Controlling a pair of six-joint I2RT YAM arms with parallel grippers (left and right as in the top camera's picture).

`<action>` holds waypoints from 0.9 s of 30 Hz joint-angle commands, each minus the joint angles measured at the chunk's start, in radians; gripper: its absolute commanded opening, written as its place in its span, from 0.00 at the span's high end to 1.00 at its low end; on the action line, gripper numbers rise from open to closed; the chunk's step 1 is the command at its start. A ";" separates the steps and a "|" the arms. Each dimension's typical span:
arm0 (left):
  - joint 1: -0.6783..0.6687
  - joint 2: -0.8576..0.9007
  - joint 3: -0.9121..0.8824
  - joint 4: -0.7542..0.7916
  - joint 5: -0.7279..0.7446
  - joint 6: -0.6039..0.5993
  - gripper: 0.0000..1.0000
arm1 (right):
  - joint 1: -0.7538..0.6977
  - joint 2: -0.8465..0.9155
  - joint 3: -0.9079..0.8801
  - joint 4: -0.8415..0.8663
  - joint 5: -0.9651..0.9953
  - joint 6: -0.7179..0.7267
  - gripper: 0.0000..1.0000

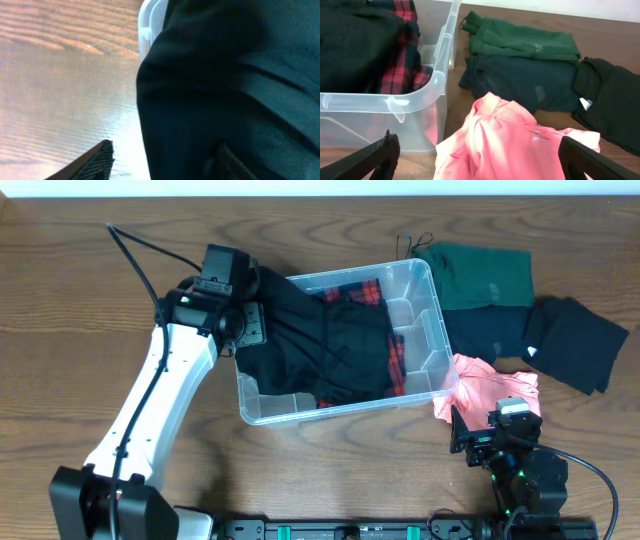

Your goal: Pack container

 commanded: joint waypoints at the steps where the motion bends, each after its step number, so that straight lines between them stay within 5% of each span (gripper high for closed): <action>1: -0.004 0.040 -0.002 0.017 0.058 0.043 0.30 | -0.008 -0.006 -0.003 -0.001 -0.008 0.013 0.01; 8: -0.004 0.084 -0.002 0.085 0.241 0.043 0.33 | -0.008 -0.006 -0.003 -0.001 -0.008 0.013 0.01; 15: -0.006 0.084 -0.004 0.093 0.284 0.043 0.56 | -0.008 -0.006 -0.003 -0.001 -0.008 0.013 0.01; 27: -0.006 -0.045 0.063 0.084 0.314 0.071 0.59 | -0.008 -0.006 -0.003 -0.001 -0.008 0.013 0.01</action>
